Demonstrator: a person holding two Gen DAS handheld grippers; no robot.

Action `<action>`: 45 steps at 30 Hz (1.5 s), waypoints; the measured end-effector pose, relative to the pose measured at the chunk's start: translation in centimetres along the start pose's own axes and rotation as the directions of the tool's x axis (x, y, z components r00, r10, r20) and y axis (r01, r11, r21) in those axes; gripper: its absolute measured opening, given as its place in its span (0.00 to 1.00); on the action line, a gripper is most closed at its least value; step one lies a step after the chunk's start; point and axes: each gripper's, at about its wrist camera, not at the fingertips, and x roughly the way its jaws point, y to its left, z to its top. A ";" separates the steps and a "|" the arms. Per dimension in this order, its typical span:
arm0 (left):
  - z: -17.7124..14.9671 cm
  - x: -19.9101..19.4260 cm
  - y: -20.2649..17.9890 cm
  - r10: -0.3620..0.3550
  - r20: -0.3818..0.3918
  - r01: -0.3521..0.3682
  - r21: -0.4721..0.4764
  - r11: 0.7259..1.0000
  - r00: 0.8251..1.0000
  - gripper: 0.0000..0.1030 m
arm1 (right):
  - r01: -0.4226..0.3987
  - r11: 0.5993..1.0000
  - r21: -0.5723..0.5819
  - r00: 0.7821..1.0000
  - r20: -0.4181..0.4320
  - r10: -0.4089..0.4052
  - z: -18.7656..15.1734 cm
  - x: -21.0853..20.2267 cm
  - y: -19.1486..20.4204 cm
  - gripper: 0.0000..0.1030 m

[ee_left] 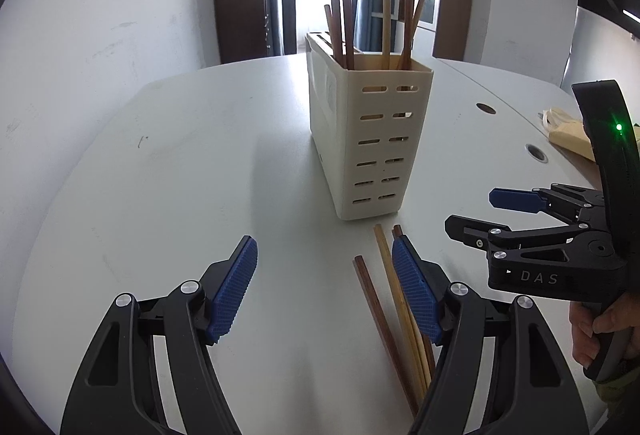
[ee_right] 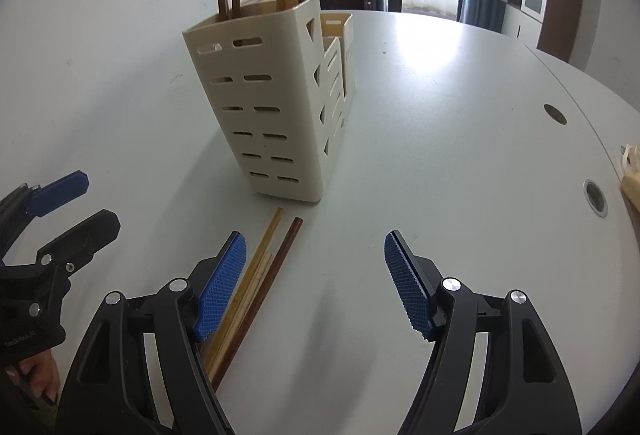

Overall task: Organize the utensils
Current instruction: 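Move both open grippers back down to the chopstick pile, then close the right gripper on a brown chopstick while the left gripper grasps another brown chopstick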

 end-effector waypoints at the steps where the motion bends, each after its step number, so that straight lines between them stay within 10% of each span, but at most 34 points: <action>1: 0.0 0.2 0.1 -0.002 -0.010 0.002 0.000 1.000 1.000 0.68 | -0.001 1.000 0.002 1.000 -0.014 0.001 0.1 0.4 0.0 0.70; 30: -0.4 6.0 1.9 -0.125 -0.226 0.111 -0.073 0.991 0.966 0.65 | 0.022 0.999 0.038 0.978 -0.209 -0.014 0.1 8.6 1.5 0.59; 45: -0.3 8.5 1.1 -0.139 -0.294 0.114 -0.102 0.988 0.946 0.59 | 0.045 0.998 0.033 0.975 -0.220 -0.037 -1.0 6.7 0.1 0.20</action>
